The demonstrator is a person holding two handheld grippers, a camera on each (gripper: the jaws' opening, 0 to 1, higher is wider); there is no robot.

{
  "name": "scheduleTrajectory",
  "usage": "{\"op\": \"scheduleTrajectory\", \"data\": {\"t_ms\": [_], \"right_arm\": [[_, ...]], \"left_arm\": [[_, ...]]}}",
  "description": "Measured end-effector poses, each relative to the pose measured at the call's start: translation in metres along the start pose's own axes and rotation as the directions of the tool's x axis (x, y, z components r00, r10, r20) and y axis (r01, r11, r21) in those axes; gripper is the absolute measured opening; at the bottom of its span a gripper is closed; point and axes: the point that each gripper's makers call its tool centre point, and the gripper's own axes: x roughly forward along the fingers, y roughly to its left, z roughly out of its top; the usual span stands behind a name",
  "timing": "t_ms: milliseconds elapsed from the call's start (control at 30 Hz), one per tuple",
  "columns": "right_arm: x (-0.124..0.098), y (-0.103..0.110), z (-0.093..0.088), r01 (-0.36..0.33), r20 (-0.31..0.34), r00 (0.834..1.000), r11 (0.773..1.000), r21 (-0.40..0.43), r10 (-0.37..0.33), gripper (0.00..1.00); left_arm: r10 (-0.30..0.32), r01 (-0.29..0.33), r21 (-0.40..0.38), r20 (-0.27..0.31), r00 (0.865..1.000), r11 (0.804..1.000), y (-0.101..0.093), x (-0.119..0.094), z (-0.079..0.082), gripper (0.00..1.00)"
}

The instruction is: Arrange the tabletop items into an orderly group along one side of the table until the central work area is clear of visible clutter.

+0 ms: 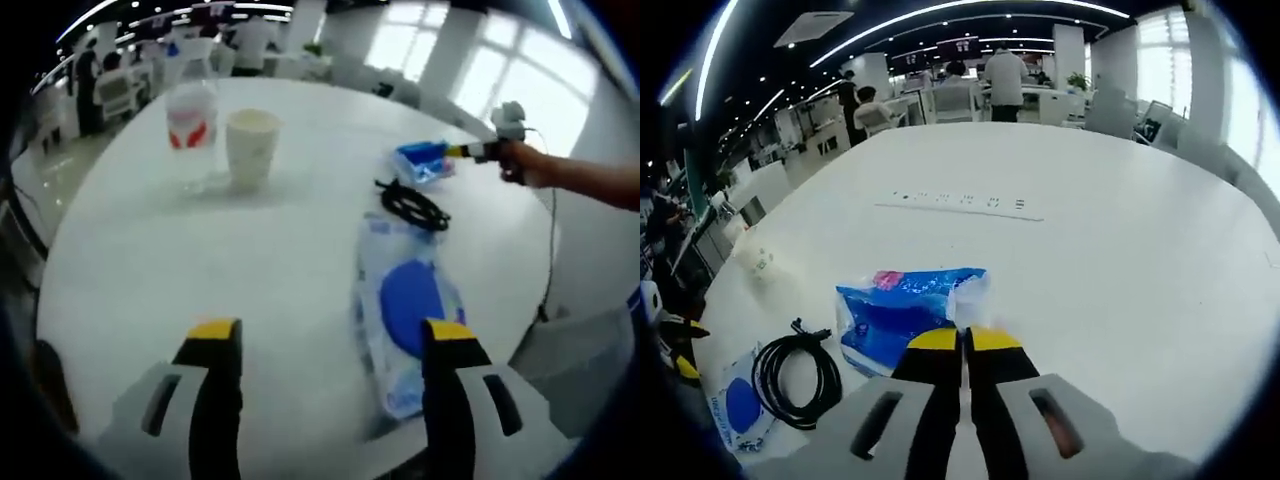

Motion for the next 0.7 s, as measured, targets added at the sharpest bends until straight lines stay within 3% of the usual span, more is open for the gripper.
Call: {"op": "scheduleTrajectory", "data": {"t_ms": [167, 200, 400, 433, 467, 533, 567, 600, 700], "right_arm": [[0.003, -0.004, -0.01, 0.017, -0.026, 1.0, 1.0, 0.017, -0.016, 0.01], [0.001, -0.014, -0.016, 0.023, -0.032, 0.999, 1.0, 0.018, -0.023, 0.01], [-0.002, -0.018, -0.015, 0.039, -0.038, 0.999, 0.999, 0.036, -0.038, 0.01], [-0.012, -0.011, -0.016, 0.04, -0.034, 0.999, 0.999, 0.033, -0.038, 0.01], [-0.037, 0.007, -0.021, 0.041, -0.031, 0.999, 0.999, 0.029, -0.041, 0.01], [-0.052, 0.018, -0.02, 0.046, -0.025, 0.999, 0.998, 0.035, -0.045, 0.01], [-0.054, 0.02, -0.02, 0.047, -0.024, 0.999, 0.998, 0.038, -0.046, 0.01], [-0.042, 0.009, -0.019, 0.046, -0.027, 0.999, 0.998, 0.041, -0.045, 0.01], [-0.05, 0.019, -0.018, 0.044, -0.028, 0.999, 0.998, 0.038, -0.043, 0.02]], "left_arm": [[0.004, -0.004, -0.005, 0.003, 1.0, 1.0, 0.001, -0.001, 0.001, 0.7], [0.004, -0.004, -0.006, 0.003, 1.0, 1.0, 0.001, -0.001, 0.001, 0.7], [0.001, -0.001, -0.002, 0.003, 1.0, 1.0, 0.0, 0.0, 0.002, 0.7], [0.001, -0.001, -0.001, 0.003, 1.0, 1.0, 0.0, 0.0, 0.002, 0.7], [0.001, -0.001, -0.001, 0.003, 1.0, 1.0, 0.0, 0.0, 0.002, 0.7], [0.001, -0.001, 0.0, 0.002, 1.0, 1.0, -0.001, 0.0, 0.001, 0.7], [0.002, -0.002, 0.001, 0.001, 1.0, 1.0, -0.001, 0.0, 0.001, 0.7], [0.002, -0.002, 0.0, 0.001, 1.0, 1.0, 0.0, 0.0, 0.001, 0.7], [0.002, -0.002, -0.001, 0.001, 1.0, 1.0, -0.001, 0.0, 0.001, 0.7]]}}
